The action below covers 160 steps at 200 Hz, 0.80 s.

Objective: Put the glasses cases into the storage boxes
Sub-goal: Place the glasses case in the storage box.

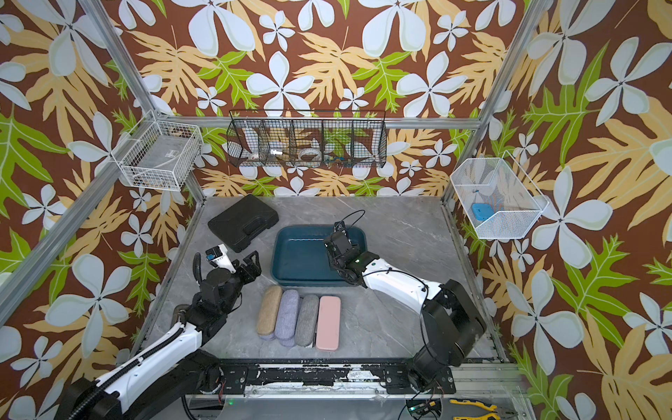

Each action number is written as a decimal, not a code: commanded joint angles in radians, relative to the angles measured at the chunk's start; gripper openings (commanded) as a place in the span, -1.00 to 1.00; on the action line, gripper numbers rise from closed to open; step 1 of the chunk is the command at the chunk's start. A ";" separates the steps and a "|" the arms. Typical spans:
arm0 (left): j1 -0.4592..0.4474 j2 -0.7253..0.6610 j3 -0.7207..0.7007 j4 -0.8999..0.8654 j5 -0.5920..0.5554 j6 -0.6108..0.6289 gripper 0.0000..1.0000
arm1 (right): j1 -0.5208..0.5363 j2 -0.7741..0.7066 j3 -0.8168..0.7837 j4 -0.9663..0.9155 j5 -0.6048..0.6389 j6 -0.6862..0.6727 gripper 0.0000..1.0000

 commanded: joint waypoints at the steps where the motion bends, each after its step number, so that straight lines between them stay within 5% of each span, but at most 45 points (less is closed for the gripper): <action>1: 0.000 -0.007 -0.001 0.015 -0.013 0.004 0.67 | -0.019 0.061 0.038 0.005 0.012 -0.002 0.25; 160: 0.000 0.024 -0.002 0.020 -0.024 0.017 0.67 | -0.099 0.279 0.082 0.007 0.046 0.028 0.36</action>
